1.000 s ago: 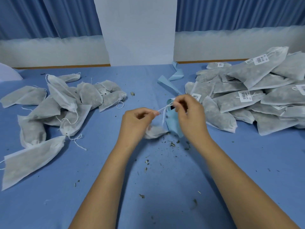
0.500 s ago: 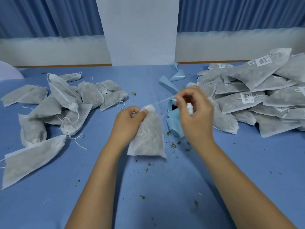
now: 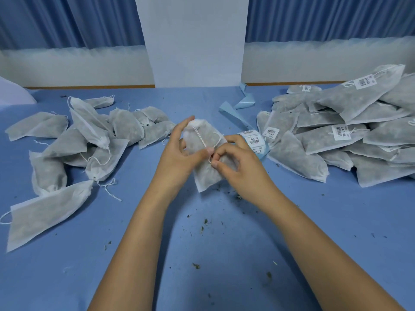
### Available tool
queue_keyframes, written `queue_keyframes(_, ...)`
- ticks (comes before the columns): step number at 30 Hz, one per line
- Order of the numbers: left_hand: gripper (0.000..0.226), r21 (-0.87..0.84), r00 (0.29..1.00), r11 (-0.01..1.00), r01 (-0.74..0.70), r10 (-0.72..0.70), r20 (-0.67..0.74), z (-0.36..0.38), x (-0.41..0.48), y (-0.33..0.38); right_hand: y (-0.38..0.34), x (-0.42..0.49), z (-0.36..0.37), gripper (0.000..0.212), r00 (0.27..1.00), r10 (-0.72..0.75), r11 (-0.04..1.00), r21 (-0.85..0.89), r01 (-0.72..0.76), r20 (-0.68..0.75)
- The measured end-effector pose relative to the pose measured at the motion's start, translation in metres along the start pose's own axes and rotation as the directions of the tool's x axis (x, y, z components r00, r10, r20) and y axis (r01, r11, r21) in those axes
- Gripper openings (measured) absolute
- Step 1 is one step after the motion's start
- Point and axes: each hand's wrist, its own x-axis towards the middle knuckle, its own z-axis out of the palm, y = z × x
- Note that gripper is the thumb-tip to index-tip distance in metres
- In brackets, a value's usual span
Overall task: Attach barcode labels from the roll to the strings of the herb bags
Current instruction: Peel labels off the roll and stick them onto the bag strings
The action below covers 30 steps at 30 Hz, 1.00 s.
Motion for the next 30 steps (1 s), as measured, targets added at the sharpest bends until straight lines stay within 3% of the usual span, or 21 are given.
queue_keyframes(3, 0.084, 0.140, 0.974, 0.979, -0.151, 0.172, -0.151, 0.000, 0.000, -0.001, -0.001, 0.003, -0.020, 0.023, 0.996, 0.036, 0.999, 0.000, -0.036, 0.082)
queue_keyframes(6, 0.070, 0.409, 0.885, 0.877, -0.253, 0.381, -0.268, -0.002, 0.002, -0.006, 0.014, 0.005, -0.065, 0.048, 0.974, 0.225, 0.945, -0.244, -0.216, 0.007)
queue_keyframes(9, 0.039, 0.521, 0.809, 0.808, -0.274, 0.487, -0.329, 0.002, 0.003, -0.012, 0.033, 0.001, -0.088, 0.038, 0.885, 0.442, 0.834, -0.430, -0.345, 0.145)
queue_keyframes(12, 0.031, 0.564, 0.801, 0.771, -0.295, 0.521, -0.294, 0.009, 0.005, -0.019, 0.042, 0.003, -0.080, 0.013, 0.864, 0.443, 0.835, -0.460, -0.301, 0.239)
queue_keyframes(16, 0.033, 0.537, 0.827, 0.767, -0.352, 0.523, -0.205, 0.018, 0.002, -0.025, 0.039, 0.005, -0.083, 0.003, 0.885, 0.364, 0.911, -0.306, -0.275, 0.291)
queue_keyframes(21, 0.038, 0.511, 0.801, 0.758, -0.406, 0.564, -0.200, 0.022, -0.001, -0.022, 0.028, 0.003, -0.077, 0.013, 0.879, 0.247, 0.957, 0.038, -0.287, 0.409)
queue_keyframes(25, 0.034, 0.498, 0.794, 0.763, -0.411, 0.568, -0.215, 0.025, -0.002, -0.021, 0.027, 0.008, -0.056, 0.009, 0.954, 0.252, 0.929, 0.236, -0.285, 0.161)
queue_keyframes(27, 0.029, 0.517, 0.783, 0.733, -0.442, 0.597, -0.175, 0.027, -0.002, -0.020, 0.029, 0.009, -0.047, 0.009, 0.951, 0.304, 0.910, 0.279, -0.305, 0.048)
queue_keyframes(30, 0.018, 0.538, 0.795, 0.674, -0.506, 0.606, -0.010, 0.028, 0.000, -0.023, 0.029, 0.011, -0.039, 0.015, 0.918, 0.396, 0.833, 0.428, -0.351, -0.017)
